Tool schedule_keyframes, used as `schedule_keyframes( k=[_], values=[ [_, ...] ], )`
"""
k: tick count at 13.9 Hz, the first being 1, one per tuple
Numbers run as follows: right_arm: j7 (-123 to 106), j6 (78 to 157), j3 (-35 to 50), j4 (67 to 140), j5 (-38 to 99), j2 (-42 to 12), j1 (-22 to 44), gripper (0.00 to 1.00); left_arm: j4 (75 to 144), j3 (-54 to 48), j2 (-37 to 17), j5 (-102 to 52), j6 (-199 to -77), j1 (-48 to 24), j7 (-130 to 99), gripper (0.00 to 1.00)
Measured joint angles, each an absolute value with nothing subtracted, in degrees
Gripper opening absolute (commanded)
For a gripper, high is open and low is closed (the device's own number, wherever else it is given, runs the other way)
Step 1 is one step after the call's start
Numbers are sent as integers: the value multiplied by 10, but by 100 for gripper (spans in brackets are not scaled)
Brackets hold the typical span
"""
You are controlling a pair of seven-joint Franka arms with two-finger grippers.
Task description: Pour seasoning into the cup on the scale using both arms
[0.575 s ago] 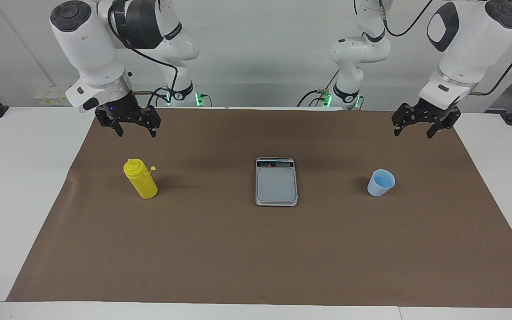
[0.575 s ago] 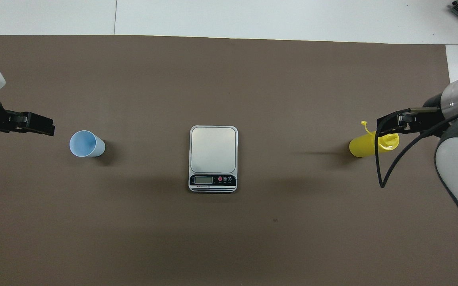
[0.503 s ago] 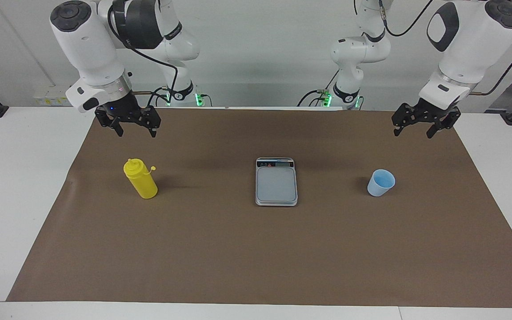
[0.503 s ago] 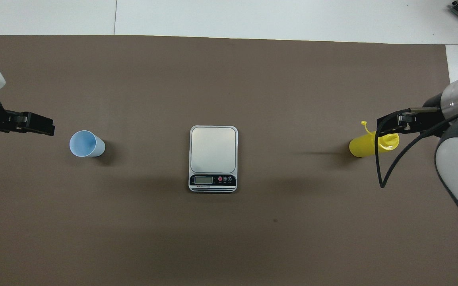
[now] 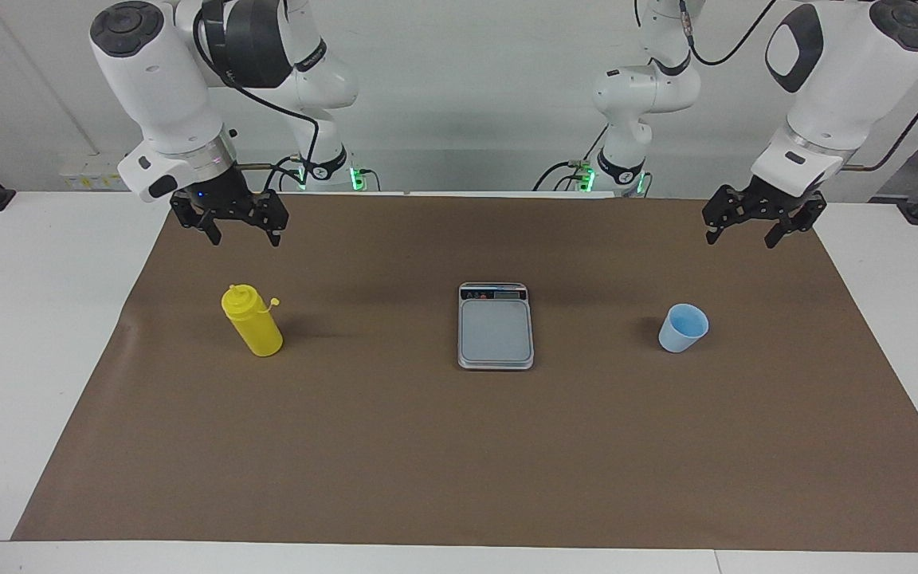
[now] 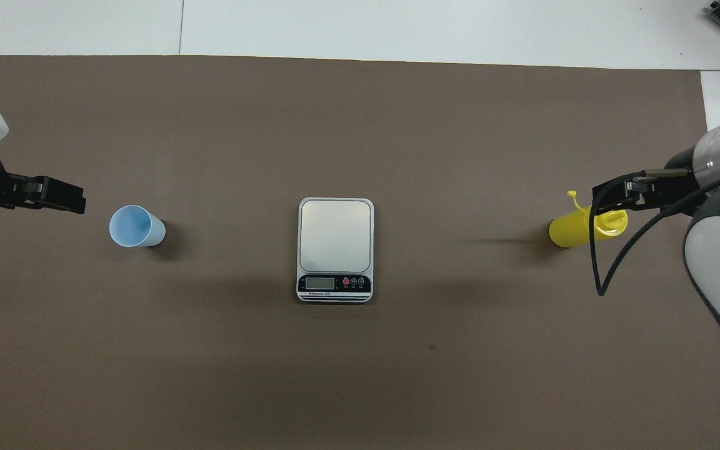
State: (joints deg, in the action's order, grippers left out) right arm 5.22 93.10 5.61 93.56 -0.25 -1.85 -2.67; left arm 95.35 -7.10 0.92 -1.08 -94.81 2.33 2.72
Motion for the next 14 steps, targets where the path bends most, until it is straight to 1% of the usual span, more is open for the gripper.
schedule_keyframes(
  k=[7, 9, 14],
  values=[
    [52, 931, 56, 936, -2, -19, -27, 100, 964, -68, 9, -11, -965, 37, 27, 100],
    [52, 931, 56, 936, -2, -19, -27, 100, 991, -66, 8, -11, -1001, 47, 28, 100],
    [52, 931, 56, 936, -2, -19, -27, 100, 1089, -66, -12, -11, -1123, 68, 28, 100]
  ],
)
